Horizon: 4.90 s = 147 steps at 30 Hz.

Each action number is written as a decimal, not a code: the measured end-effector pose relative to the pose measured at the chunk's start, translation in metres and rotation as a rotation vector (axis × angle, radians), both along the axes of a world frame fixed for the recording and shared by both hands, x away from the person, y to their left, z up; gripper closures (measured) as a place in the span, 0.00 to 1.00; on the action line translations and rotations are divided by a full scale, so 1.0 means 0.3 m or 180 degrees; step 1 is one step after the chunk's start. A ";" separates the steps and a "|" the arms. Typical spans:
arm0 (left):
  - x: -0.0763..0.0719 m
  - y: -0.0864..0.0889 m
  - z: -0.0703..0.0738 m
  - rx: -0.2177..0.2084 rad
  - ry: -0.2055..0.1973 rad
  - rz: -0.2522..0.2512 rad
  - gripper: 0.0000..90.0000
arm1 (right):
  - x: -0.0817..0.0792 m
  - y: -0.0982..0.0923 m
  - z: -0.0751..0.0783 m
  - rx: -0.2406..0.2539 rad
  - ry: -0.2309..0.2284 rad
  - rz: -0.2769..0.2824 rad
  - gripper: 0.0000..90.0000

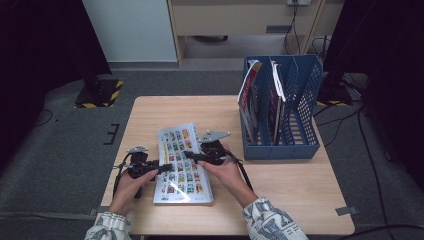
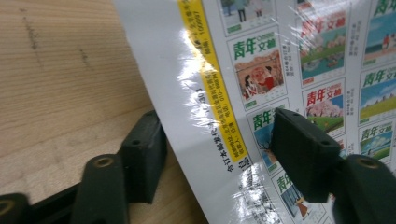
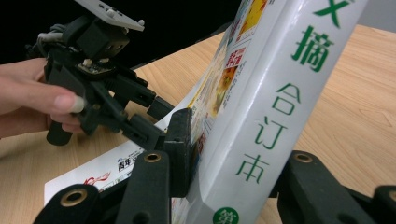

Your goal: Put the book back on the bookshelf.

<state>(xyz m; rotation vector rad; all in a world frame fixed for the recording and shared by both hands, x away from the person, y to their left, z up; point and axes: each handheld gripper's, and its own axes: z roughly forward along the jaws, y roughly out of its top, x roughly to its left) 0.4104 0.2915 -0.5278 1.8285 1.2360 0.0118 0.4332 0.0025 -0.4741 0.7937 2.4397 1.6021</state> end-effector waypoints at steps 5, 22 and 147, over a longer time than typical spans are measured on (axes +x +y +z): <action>-0.006 0.010 0.022 -0.0014 -0.0034 0.0110 0.62 | -0.001 -0.006 0.008 0.0003 -0.0050 0.0012 0.73; -0.031 -0.011 0.095 0.0243 -0.0412 0.0233 0.82 | 0.006 -0.031 0.040 0.0142 -0.0172 -0.0070 0.75; -0.049 0.021 0.166 0.0796 -0.1438 0.0798 0.49 | -0.005 -0.057 0.125 0.0473 -0.0779 -0.0050 0.80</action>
